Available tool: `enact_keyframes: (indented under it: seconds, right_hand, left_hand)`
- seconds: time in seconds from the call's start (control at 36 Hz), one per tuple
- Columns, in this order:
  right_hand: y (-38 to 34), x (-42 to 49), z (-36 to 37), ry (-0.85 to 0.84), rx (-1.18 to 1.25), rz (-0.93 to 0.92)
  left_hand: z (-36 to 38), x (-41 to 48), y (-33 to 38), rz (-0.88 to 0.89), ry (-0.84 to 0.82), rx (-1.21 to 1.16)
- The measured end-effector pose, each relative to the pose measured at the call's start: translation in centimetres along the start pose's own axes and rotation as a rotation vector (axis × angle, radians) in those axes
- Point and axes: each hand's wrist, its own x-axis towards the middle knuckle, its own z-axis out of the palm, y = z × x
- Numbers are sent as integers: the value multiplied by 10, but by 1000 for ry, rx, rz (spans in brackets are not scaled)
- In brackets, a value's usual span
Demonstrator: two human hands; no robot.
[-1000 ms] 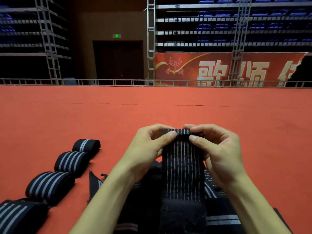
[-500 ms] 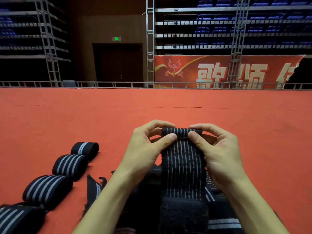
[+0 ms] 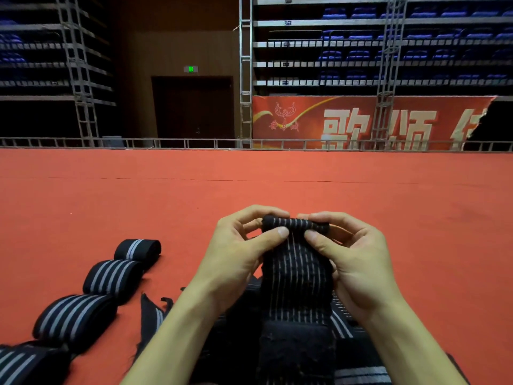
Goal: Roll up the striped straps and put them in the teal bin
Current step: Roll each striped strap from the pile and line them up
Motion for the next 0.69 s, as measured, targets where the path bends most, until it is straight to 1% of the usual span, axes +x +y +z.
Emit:
enact_keyframes:
  seconds: [0.06, 0.14, 0.22, 0.31, 0.39, 0.5, 0.61, 0.69]
  right_hand:
    - [0, 0, 0, 5, -3, -3]
    - [1, 0, 0, 19, 11, 12]
    - [0, -1, 0, 17, 39, 34]
    - [-2, -1, 1, -11, 83, 98]
    - [-1, -1, 0, -53, 66, 146]
    - [2, -1, 0, -96, 52, 185]
    - [6, 0, 0, -22, -25, 125]
    - [7, 0, 0, -11, -8, 111]
  left_hand:
    - [3, -1, 2, -14, 17, -14]
    - [4, 1, -1, 28, 90, 66]
    - [1, 1, -4, 62, 120, 109]
    - [-1, 2, -4, 92, 163, 105]
    - [1, 2, -3, 136, 182, 113]
    - [-1, 3, -5, 182, 214, 211]
    - [0, 1, -5, 149, 182, 214]
    - [-2, 1, -7, 61, 154, 242]
